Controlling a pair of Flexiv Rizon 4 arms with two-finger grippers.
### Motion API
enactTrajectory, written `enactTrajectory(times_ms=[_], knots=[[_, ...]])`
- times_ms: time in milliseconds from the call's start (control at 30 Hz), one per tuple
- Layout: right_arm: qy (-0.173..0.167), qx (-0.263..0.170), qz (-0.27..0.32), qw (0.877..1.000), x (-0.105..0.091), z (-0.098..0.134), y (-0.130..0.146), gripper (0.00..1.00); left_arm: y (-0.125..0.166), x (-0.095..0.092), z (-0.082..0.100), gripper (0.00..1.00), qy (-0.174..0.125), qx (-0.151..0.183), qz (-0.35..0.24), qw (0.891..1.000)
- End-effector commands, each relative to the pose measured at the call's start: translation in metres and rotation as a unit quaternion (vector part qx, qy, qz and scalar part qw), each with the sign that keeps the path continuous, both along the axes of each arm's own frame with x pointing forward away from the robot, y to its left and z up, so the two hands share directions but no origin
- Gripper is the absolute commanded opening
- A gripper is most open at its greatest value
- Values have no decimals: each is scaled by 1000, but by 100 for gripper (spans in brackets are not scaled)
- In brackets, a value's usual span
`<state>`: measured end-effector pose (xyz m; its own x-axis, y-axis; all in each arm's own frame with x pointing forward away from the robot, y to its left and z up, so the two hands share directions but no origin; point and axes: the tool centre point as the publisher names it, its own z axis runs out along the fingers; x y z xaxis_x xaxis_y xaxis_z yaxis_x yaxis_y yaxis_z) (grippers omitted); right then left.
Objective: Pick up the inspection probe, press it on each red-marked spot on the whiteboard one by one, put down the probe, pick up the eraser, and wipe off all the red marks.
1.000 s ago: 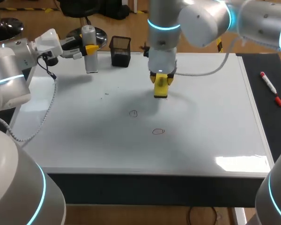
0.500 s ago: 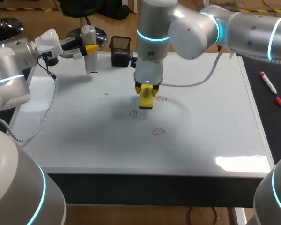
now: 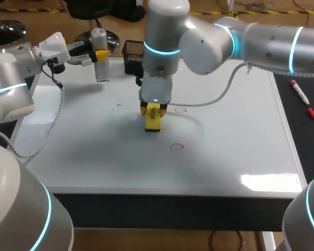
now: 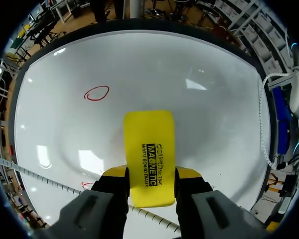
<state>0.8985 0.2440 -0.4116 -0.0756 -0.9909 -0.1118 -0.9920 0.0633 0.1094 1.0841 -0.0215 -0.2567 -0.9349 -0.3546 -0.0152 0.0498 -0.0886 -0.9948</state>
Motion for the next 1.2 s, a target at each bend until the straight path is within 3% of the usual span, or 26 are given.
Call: enactTrajectory(times_ms=[33, 633, 1200], knots=[[3, -5, 12, 1000, 0, -2, 16, 0, 0, 0, 0, 0, -1, -1, 0, 1000], [23, -11, 40, 999, -13, -15, 46, 0, 0, 0, 0, 0, -1, -1, 0, 1000], [38, -36, 26, 998, -25, -29, 28, 0, 0, 0, 0, 0, -1, -1, 0, 1000]])
